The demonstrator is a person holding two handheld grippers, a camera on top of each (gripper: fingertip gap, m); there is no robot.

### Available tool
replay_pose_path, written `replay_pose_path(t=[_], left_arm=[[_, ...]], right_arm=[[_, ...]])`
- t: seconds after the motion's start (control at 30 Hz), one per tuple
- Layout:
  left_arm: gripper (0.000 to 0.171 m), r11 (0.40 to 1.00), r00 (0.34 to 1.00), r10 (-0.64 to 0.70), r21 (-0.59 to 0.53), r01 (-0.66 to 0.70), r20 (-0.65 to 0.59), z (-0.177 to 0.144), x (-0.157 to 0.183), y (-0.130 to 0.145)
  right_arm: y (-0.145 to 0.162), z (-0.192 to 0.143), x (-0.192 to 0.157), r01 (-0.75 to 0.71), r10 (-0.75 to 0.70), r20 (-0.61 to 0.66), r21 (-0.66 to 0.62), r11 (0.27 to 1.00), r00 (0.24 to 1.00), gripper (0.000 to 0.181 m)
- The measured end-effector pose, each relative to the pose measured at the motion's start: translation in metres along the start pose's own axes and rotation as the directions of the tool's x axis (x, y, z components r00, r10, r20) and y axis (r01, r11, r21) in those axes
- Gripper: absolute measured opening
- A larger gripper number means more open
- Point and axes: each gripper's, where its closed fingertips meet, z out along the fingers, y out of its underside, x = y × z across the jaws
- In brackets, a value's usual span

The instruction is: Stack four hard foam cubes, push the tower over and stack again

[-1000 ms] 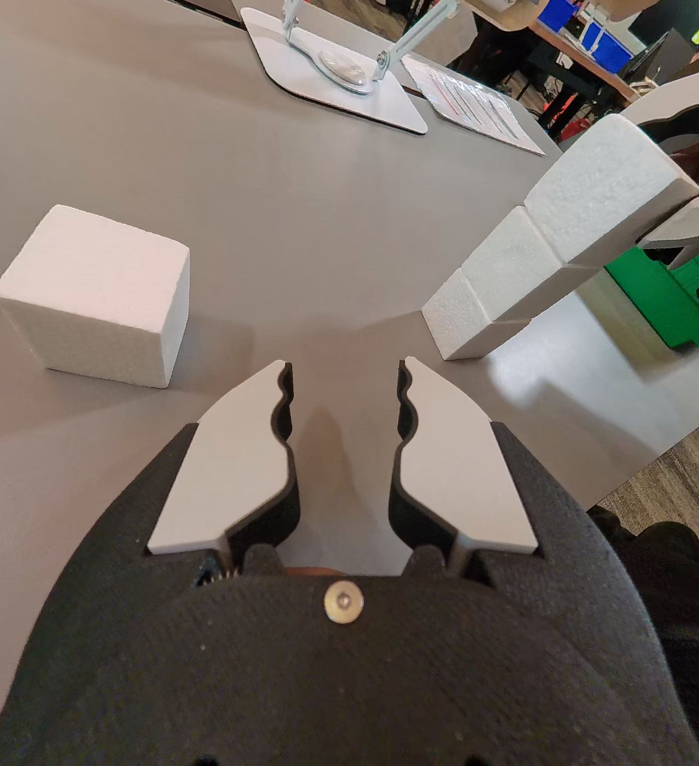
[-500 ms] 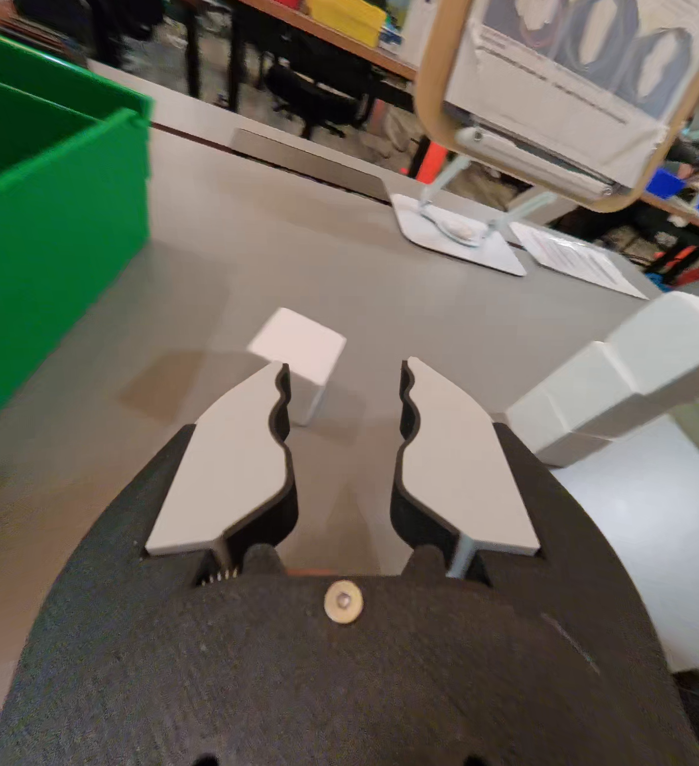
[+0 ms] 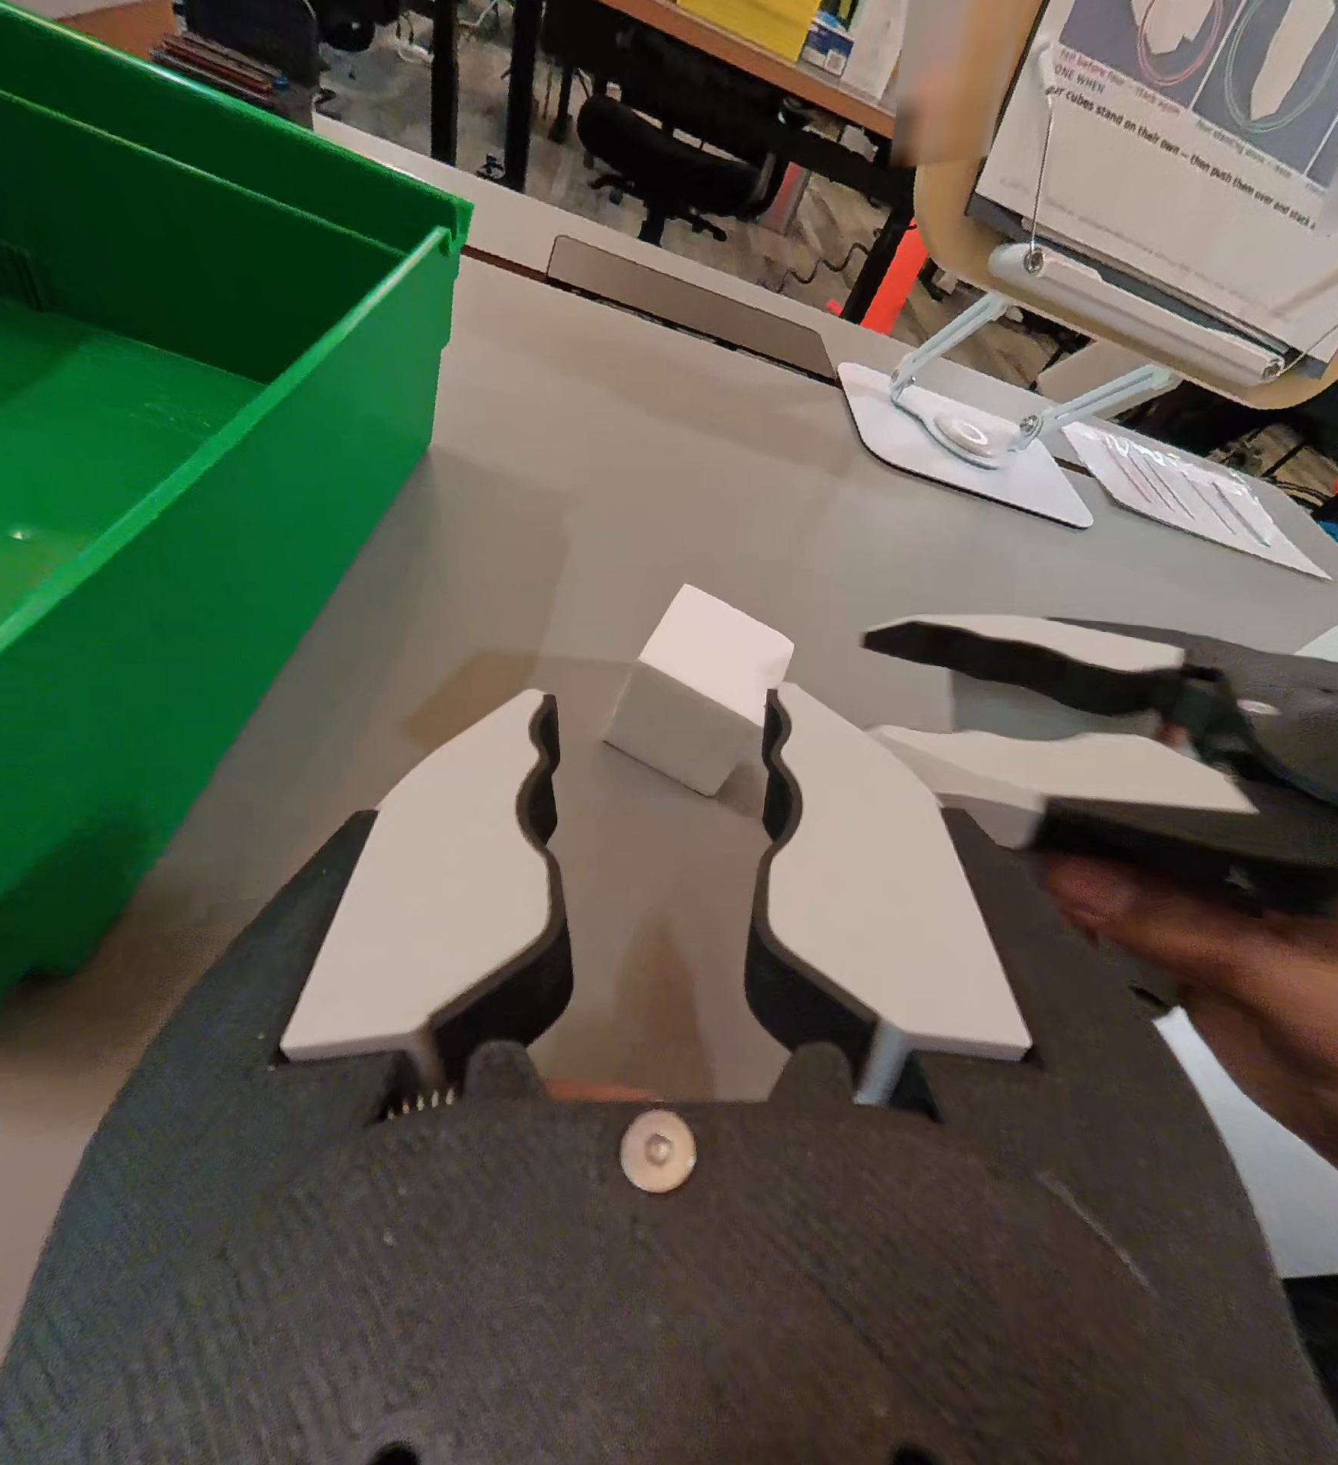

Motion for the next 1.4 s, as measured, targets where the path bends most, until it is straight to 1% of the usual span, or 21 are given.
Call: replay_pose_path(t=[0.1, 0.13, 0.17, 0.2, 0.27, 0.3, 0.37, 0.4, 0.47, 0.53, 0.6, 0.67, 0.73, 0.77, 0.83, 0.9, 1.0, 1.07, 1.17, 1.23, 1.4], left_arm=[[0.05, 1.0, 1.0, -0.014, 0.015, 0.014, -0.009, -0.001, -0.002, -0.004], [0.05, 1.0, 1.0, -0.018, 0.018, 0.019, -0.013, -0.001, -0.002, -0.004], [0.05, 1.0, 1.0, -0.022, 0.021, 0.023, -0.016, -0.002, -0.001, -0.005], [0.05, 0.999, 1.0, -0.024, 0.024, 0.025, -0.019, -0.002, -0.001, -0.005], [0.049, 0.999, 1.0, -0.026, 0.046, 0.027, -0.018, -0.003, 0.0, -0.008], [0.047, 0.997, 1.0, -0.03, 0.075, 0.03, -0.004, -0.006, -0.002, -0.013], [0.043, 0.976, 0.994, -0.086, 0.205, 0.072, 0.061, -0.019, -0.013, -0.032], [0.041, 0.961, 0.991, -0.114, 0.259, 0.093, 0.067, -0.027, -0.016, -0.042], [0.042, 0.952, 0.99, -0.126, 0.288, 0.103, 0.061, -0.034, -0.016, -0.05], [0.045, 0.967, 0.994, -0.097, 0.242, 0.08, 0.059, -0.028, -0.013, -0.043], [0.046, 0.984, 0.996, -0.083, 0.163, 0.076, 0.037, -0.017, -0.007, -0.027], [0.048, 0.993, 0.996, -0.088, 0.077, 0.09, -0.027, -0.009, 0.006, -0.012], [0.049, 0.996, 0.994, -0.077, 0.033, 0.08, -0.071, -0.005, 0.016, -0.004], [0.048, 0.998, 0.995, -0.061, 0.021, 0.063, -0.082, -0.003, 0.019, -0.001], [0.048, 0.999, 0.995, -0.041, -0.002, 0.041, -0.092, -0.001, 0.023, 0.004], [0.048, 0.999, 0.994, -0.043, -0.017, 0.042, -0.104, 0.001, 0.026, 0.007], [0.048, 0.999, 0.994, -0.039, -0.032, 0.036, -0.106, 0.003, 0.027, 0.012], [0.048, 0.999, 0.993, -0.03, -0.049, 0.025, -0.118, 0.004, 0.031, 0.016], [0.048, 0.998, 0.992, -0.005, -0.065, -0.003, -0.125, 0.006, 0.035, 0.021], [0.048, 0.997, 0.991, 0.01, -0.074, -0.02, -0.132, 0.007, 0.038, 0.023], [0.048, 0.995, 0.989, 0.016, -0.094, -0.03, -0.144, 0.008, 0.039, 0.027]], right_arm=[[0.012, 0.027, 0.009, 0.017, -0.02, -0.032, -0.09, 0.996, 0.999, 0.079], [0.016, 0.033, 0.009, 0.023, -0.028, -0.033, -0.12, 0.992, 0.999, 0.075], [0.019, 0.035, 0.01, 0.026, -0.03, -0.034, -0.137, 0.99, 0.999, 0.061], [0.018, 0.035, 0.009, 0.023, -0.028, -0.038, -0.133, 0.991, 0.999, 0.054], [0.01, 0.027, 0.0, 0.021, -0.022, -0.002, -0.081, 0.996, 1.0, 0.054], [0.005, 0.02, -0.003, 0.015, -0.015, 0.002, -0.058, 0.998, 1.0, 0.054], [-0.012, 0.0, -0.007, 0.005, -0.005, -0.003, -0.012, 1.0, 1.0, 0.054], [-0.021, -0.011, -0.009, 0.018, -0.018, -0.007, 0.002, 1.0, 1.0, 0.054], [-0.043, -0.033, -0.02, 0.04, -0.04, 0.013, 0.029, 0.999, 0.999, 0.054], [-0.067, -0.057, -0.028, 0.086, -0.087, 0.024, 0.063, 0.994, 0.996, 0.054], [-0.091, -0.087, -0.027, 0.15, -0.153, 0.024, 0.095, 0.984, 0.988, 0.054], [-0.108, -0.121, -0.017, 0.229, -0.236, 0.047, 0.125, 0.965, 0.971, 0.054], [-0.115, -0.155, 0.002, 0.323, -0.332, 0.072, 0.122, 0.939, 0.94, 0.054], [-0.114, -0.169, 0.019, 0.373, -0.38, 0.056, 0.102, 0.922, 0.923, 0.054], [-0.102, -0.194, 0.053, 0.448, -0.449, 0.042, 0.016, 0.894, 0.893, 0.054], [-0.084, -0.214, 0.066, 0.47, -0.464, 0.13, -0.022, 0.882, 0.876, 0.054], [-0.067, -0.235, 0.067, 0.45, -0.435, 0.273, 0.009, 0.893, 0.858, 0.054], [-0.054, -0.239, 0.071, 0.457, -0.421, 0.334, -0.035, 0.889, 0.844, 0.054], [-0.046, -0.236, 0.083, 0.468, -0.426, 0.323, -0.062, 0.881, 0.845, 0.054], [-0.044, -0.232, 0.084, 0.446, -0.402, 0.34, -0.058, 0.893, 0.85, 0.054], [-0.037, -0.222, 0.089, 0.413, -0.364, 0.327, -0.094, 0.906, 0.872, 0.054]])
